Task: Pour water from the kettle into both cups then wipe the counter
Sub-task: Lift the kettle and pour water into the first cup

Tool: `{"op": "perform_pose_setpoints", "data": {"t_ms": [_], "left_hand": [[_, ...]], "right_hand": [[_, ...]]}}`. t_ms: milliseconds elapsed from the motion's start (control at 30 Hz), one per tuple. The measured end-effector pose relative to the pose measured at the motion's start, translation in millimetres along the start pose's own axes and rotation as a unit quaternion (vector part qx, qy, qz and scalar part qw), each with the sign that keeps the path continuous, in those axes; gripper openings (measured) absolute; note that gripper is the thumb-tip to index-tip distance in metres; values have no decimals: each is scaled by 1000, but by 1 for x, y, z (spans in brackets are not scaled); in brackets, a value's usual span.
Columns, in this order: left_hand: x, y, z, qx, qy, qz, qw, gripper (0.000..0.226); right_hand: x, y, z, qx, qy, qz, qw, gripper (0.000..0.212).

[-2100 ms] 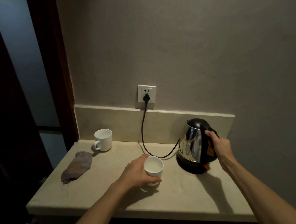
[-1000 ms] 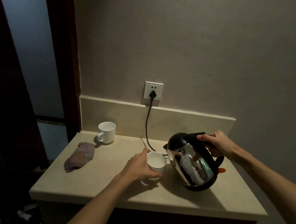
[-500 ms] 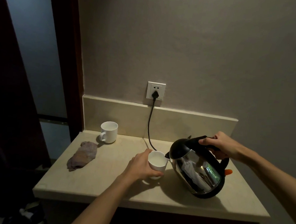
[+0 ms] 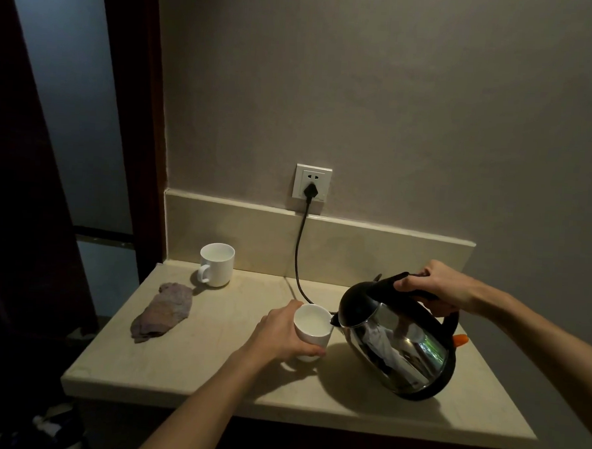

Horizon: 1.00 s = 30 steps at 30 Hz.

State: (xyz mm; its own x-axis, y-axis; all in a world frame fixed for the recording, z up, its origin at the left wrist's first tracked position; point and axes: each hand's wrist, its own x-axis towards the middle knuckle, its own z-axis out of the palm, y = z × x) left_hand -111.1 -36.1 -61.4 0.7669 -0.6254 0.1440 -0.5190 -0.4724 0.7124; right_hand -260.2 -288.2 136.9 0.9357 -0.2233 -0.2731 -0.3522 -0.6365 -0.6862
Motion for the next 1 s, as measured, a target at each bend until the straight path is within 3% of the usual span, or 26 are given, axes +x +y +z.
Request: {"op": "perform_pose_setpoints", "data": {"t_ms": [233,500,1000], "left_hand": [[-2,2,-2,-4,4,6,1000,88],[-1,1,-1,-4,0,9,1000,89],[-1,-1,0,0,2,12,1000,91]], "right_hand": [[10,-13,-6,-49,-20,-14,998,73],[13,-25,-9,-67,-50,-11,996,55],[21,-34,-13,-80,-88,-6,993,49]]}}
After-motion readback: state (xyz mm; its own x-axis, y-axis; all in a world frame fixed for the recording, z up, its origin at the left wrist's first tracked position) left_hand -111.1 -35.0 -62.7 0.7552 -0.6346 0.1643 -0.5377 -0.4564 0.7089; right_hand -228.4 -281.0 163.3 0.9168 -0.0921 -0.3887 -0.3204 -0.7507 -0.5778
